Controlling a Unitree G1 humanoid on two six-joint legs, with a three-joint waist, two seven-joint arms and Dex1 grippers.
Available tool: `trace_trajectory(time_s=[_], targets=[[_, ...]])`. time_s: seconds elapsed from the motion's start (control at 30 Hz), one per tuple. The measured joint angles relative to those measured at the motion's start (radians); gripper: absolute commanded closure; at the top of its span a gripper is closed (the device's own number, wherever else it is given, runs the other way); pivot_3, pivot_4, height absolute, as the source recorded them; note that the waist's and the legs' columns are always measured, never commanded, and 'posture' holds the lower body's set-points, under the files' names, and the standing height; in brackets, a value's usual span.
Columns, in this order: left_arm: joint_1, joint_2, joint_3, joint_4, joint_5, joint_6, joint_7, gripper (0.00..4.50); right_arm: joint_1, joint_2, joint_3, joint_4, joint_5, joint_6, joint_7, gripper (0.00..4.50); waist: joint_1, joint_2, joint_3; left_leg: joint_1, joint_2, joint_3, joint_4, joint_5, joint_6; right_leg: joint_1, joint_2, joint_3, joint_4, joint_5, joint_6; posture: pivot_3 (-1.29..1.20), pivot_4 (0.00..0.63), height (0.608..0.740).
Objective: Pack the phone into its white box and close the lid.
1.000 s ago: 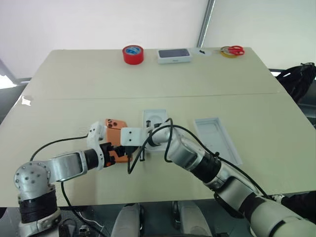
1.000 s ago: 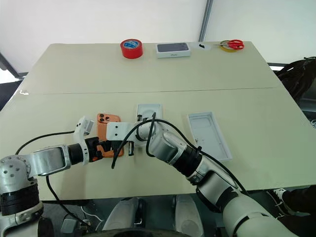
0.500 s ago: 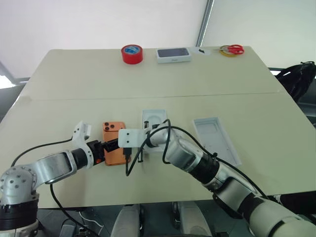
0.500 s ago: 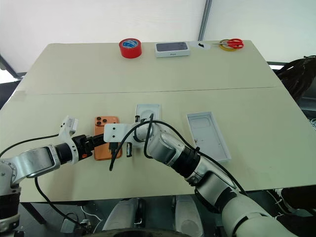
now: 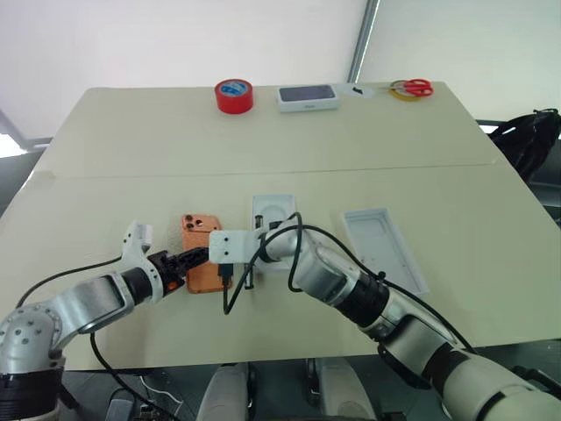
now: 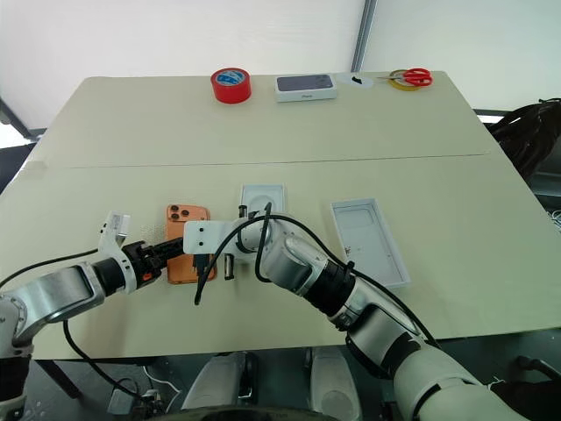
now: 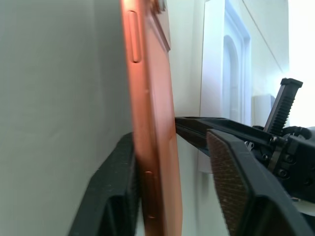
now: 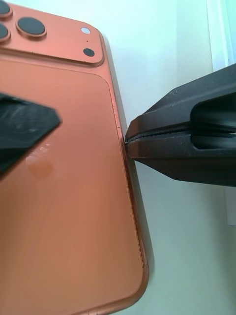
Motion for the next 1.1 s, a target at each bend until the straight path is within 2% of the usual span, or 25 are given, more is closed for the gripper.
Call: trace_trajectory(time_s=[0.2,0.3,0.4,0.47,0.57,0.7,0.83,0.93,1.1], targets=[[0.017,0.008,0.004,0.026,-0.010,-0.023,-0.003,2.18,0.000,0.000,0.000,0.000,0.000,-0.007,-0.001,4.50,0.000,0.000,0.000,-0.002,0.000,0.000,0.000,0.000,0.000,-0.001,0.000,0.000,0.000,0.000,0.000,0.00,0.150,0.740],[0.025,0.007,0.013,0.030,-0.012,-0.025,-0.003,3.07,0.000,0.000,-0.001,0.000,0.000,-0.017,-0.008,4.50,-0.001,0.000,0.000,-0.005,0.000,0.000,0.000,0.000,0.000,-0.004,0.000,0.000,0.000,0.000,0.000,0.00,0.150,0.740],[0.032,-0.024,0.040,0.017,-0.031,-0.037,-0.023,4.48,0.000,-0.006,-0.029,0.000,0.007,-0.022,-0.020,4.50,0.001,-0.001,0.000,-0.009,0.000,0.000,0.000,0.001,-0.002,-0.008,0.000,0.000,0.000,0.000,0.000,0.00,0.150,0.740],[0.034,-0.030,0.049,0.013,-0.030,-0.039,-0.021,4.48,-0.001,-0.014,-0.066,-0.015,0.020,-0.042,-0.033,4.50,0.002,0.000,0.001,-0.010,0.000,0.000,0.000,0.001,-0.002,-0.008,0.000,0.000,0.000,0.000,0.000,0.00,0.150,0.740],[0.027,-0.090,0.092,0.017,-0.023,-0.049,-0.022,4.48,0.000,-0.039,-0.160,-0.100,0.056,-0.056,-0.042,4.50,0.006,-0.001,0.001,-0.011,0.000,-0.001,0.000,0.001,-0.002,-0.009,0.001,-0.002,-0.001,0.000,0.000,0.00,0.150,0.740],[-0.053,-0.136,0.137,0.024,-0.017,-0.067,-0.006,4.48,0.040,-0.085,-0.331,-0.283,0.194,-0.045,-0.002,4.50,0.013,-0.005,0.002,-0.013,0.000,-0.003,0.000,0.001,-0.002,-0.007,0.001,-0.004,-0.003,0.000,0.000,0.00,0.150,0.740],[-0.174,-0.190,0.130,0.025,-0.016,-0.077,0.040,4.48,0.134,-0.232,-0.505,-0.439,0.389,0.028,0.117,4.50,0.030,-0.005,0.002,-0.013,-0.001,-0.003,0.000,0.001,0.000,-0.004,0.000,-0.005,-0.010,0.000,0.000,0.00,0.150,0.740],[-0.259,-0.245,0.075,0.031,-0.015,-0.076,0.071,4.48,0.180,-0.288,-0.626,-0.467,0.516,0.111,0.140,4.50,0.032,-0.005,0.002,-0.013,-0.001,-0.002,0.000,0.000,0.001,-0.003,0.000,-0.004,-0.010,0.001,0.000,0.00,0.150,0.740],[-0.335,-0.283,-0.044,0.079,-0.017,-0.055,0.088,4.48,0.255,-0.385,-0.773,-0.477,0.638,0.199,0.128,4.50,0.030,-0.005,0.003,-0.013,-0.001,-0.001,0.000,0.000,0.002,-0.003,0.001,-0.004,-0.011,0.001,0.000,0.00,0.150,0.740]])
